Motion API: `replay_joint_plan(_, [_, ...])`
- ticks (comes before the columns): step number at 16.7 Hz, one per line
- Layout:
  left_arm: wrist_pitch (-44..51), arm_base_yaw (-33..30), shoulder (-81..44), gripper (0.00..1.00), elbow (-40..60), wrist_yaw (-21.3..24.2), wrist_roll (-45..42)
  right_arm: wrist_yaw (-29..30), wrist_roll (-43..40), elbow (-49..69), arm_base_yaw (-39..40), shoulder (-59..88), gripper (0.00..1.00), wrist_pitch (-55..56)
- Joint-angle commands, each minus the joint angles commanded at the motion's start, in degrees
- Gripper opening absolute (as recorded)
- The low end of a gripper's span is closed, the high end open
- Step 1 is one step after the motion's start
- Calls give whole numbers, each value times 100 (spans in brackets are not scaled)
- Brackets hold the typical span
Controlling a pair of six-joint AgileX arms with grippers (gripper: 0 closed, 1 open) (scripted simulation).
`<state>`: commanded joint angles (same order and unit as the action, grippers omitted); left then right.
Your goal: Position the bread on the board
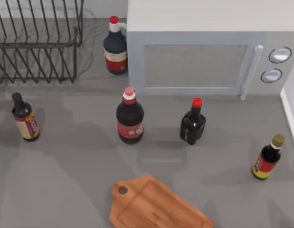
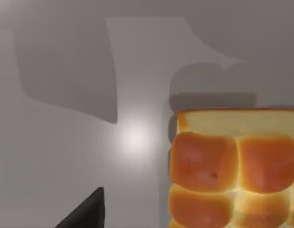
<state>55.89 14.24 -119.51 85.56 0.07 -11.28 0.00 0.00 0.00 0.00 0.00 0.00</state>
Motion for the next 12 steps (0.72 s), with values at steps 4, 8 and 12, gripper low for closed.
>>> replay_joint_plan(4, [-691,-9,-270,100,-424,1,12,0,0,0,0,0,100,0])
replay_joint_plan(8, [-847,-57,-304,100,-547,9,48,0,0,0,0,0,100,0])
replay_joint_plan(12, [-847,-57,-304,77,-547,9,48,0,0,0,0,0,100,0])
